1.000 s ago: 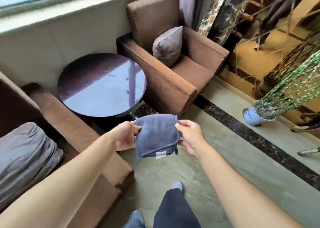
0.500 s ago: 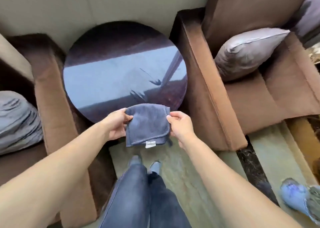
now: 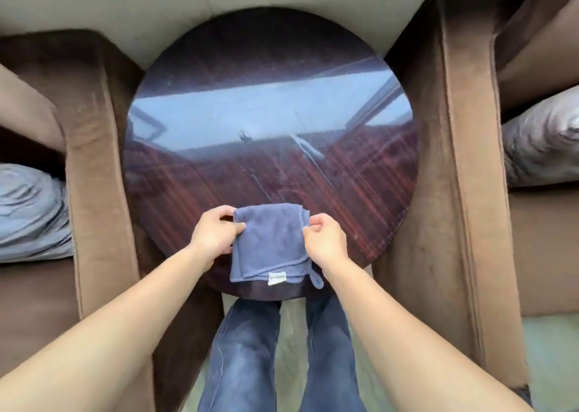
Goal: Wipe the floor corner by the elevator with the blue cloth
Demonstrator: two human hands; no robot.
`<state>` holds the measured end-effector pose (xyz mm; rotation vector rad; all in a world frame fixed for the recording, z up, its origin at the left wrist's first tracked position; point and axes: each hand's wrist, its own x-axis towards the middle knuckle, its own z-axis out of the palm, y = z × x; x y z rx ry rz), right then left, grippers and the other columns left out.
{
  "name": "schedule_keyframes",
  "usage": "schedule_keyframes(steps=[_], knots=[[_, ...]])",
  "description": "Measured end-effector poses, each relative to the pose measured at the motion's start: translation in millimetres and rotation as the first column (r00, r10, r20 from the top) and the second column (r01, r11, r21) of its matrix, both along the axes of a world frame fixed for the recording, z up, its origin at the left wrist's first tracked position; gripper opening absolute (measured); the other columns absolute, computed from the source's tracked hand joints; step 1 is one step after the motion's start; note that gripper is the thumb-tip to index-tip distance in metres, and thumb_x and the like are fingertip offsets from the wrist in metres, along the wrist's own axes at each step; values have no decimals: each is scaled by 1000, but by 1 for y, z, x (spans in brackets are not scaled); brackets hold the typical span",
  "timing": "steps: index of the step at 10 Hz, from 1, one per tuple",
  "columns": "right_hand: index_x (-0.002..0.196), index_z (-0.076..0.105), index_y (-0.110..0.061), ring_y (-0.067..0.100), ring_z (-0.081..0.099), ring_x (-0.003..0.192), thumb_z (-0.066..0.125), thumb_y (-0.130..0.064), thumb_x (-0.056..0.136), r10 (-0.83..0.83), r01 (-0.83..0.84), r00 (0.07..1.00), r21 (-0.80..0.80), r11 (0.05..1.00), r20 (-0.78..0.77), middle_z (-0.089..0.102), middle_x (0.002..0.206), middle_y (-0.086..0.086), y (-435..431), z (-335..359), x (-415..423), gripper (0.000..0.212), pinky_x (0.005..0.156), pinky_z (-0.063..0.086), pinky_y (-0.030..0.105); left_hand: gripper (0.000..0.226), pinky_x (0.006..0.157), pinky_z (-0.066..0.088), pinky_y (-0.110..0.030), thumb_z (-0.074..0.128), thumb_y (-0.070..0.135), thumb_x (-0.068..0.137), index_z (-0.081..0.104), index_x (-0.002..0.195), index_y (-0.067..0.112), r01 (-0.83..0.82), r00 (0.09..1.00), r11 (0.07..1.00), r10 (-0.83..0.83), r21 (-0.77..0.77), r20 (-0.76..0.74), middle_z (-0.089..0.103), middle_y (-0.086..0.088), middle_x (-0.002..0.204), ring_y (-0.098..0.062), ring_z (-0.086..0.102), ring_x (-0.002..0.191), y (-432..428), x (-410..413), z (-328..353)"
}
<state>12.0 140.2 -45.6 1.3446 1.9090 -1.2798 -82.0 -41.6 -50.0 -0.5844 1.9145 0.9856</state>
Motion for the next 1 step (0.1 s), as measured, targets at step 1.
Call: schedule_keyframes(steps=[1], knots=[[125,59,-13,25,61,114,55,-16,89,208,-205,978,-55,977,37,71,106,2,12,9,0,36,93,45,32,23,91,54,-37,67,19,75,69,94,32,152,973,956,-190,-252,-134,77,0,93,-27,69,101,3,1,12]])
